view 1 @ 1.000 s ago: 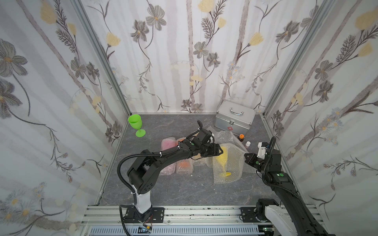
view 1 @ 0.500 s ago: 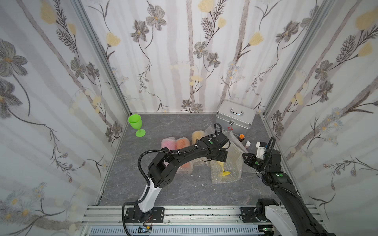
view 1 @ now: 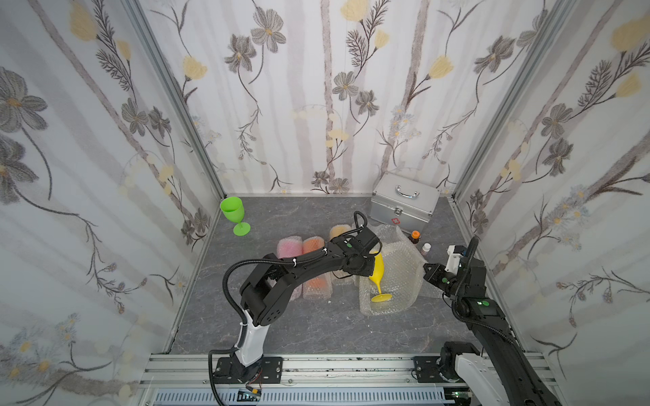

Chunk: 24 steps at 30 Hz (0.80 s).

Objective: Unpack wine glasses from bubble wrap
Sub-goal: Unwrap the bubble wrap.

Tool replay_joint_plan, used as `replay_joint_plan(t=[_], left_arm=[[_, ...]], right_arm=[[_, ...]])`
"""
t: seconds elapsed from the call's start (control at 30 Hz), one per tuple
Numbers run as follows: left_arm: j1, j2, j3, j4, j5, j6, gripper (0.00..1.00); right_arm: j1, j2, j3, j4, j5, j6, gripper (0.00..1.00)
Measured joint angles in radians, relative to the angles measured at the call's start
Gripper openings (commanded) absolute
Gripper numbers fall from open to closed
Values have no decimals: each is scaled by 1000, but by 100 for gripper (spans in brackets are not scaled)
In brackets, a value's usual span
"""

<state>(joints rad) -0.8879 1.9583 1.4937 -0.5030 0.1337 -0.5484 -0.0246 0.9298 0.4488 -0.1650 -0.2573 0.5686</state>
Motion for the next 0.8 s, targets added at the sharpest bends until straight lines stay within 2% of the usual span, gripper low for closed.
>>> replay_joint_plan(t=[0.17,0.43,0.7,0.8], left_arm=[[32,-60,-98,119,27,-10,19],[35,-68,-93,217,10,38,6],[89,-31,-67,261,2,52,5],[114,-1,-60,288,39,49,5]], right_arm=[[-57,-31,-18,0,50,15,0],[-105,-23,-28,8,76,23,0],[-163,38,-40,15,106,23,0],[-178,74,-44,20,114,23,0]])
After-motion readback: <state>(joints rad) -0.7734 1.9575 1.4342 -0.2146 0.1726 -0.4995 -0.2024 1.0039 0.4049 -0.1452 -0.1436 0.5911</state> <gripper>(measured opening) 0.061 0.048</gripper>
